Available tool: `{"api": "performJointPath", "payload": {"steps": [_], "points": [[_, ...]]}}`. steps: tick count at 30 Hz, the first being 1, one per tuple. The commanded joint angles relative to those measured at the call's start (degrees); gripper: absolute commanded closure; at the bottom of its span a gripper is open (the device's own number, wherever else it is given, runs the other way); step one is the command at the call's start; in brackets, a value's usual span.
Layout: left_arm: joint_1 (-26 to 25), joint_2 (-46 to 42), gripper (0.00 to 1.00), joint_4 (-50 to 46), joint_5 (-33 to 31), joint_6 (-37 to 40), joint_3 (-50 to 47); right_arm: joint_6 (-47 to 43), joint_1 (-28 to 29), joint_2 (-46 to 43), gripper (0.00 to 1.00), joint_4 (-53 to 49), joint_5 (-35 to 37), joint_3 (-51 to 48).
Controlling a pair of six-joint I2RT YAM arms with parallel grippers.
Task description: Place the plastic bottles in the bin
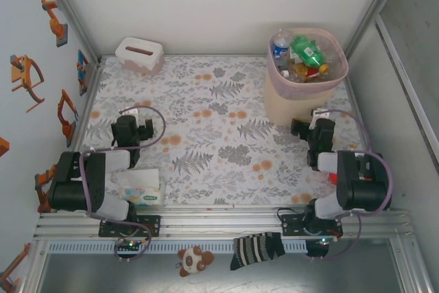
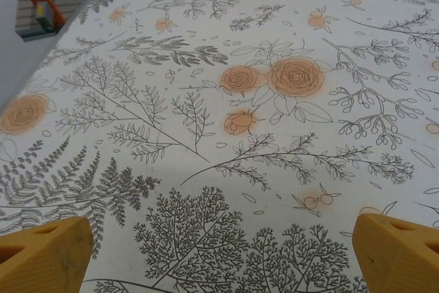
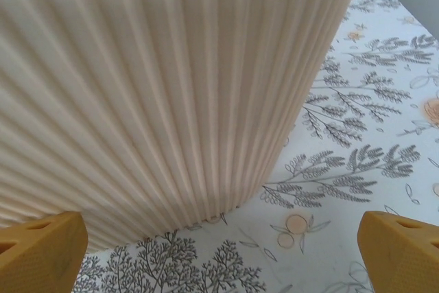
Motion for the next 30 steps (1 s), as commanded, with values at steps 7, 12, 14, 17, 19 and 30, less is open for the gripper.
{"api": "performJointPath", "payload": {"steps": [7,12,14,17,19,30], "points": [[4.7,2.6,0.04,8.8,16.9,-0.3,0.2,-2.0,0.9,2.5,0.01,4.9,0.3,2.2],[4.7,3.0,0.04,9.6,16.9,-0.3,0.2,-1.7,0.9,2.4,0.00,4.2,0.7,2.6],[4.7,3.0,0.04,9.4,16.8,-0.3,0.3,-1.7,0.9,2.5,0.00,4.1,0.6,2.6],[4.6,2.9,0.04,9.5,16.5,-0.3,0.1,-1.7,0.9,2.5,0.00,4.1,0.7,2.6],[4.6,2.8,0.04,9.5,16.4,-0.2,0.1,-1.7,0.9,2.5,0.00,4.0,0.7,2.6],[4.7,2.8,0.04,9.2,16.5,-0.4,0.2,-1.6,0.8,2.6,0.00,3.9,0.5,2.8]]}}
